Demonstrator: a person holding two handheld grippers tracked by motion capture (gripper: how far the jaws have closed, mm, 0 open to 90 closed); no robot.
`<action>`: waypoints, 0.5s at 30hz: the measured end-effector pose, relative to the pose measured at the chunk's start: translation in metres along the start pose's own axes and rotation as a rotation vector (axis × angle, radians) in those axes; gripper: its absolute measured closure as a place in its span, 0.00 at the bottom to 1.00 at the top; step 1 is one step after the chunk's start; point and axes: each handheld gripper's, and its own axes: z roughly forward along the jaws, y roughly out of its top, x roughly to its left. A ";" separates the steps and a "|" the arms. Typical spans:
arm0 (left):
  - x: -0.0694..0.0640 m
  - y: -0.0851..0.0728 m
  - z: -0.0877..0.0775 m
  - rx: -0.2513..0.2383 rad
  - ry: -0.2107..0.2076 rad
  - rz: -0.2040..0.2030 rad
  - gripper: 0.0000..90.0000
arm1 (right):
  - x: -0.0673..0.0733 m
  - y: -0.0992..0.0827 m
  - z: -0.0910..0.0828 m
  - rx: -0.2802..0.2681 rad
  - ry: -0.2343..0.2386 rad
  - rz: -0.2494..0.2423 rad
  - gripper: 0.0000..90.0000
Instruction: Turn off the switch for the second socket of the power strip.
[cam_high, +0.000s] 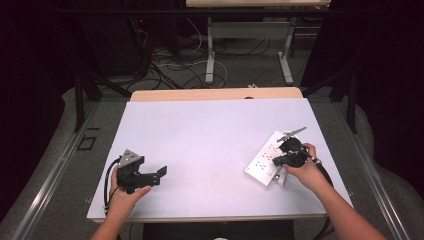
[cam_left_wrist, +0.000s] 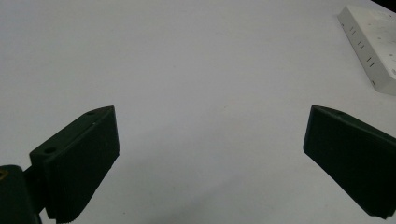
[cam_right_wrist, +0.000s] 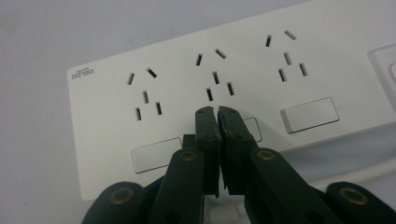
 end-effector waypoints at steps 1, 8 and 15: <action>0.000 0.000 0.000 0.000 0.000 0.000 0.04 | 0.000 0.000 0.000 -0.001 0.001 -0.001 0.98; 0.000 0.000 0.000 0.001 0.001 0.002 0.04 | -0.001 -0.001 0.000 -0.011 0.004 0.000 0.98; 0.000 0.000 0.000 0.001 0.003 0.001 0.04 | -0.001 -0.004 0.002 -0.010 0.023 0.019 1.00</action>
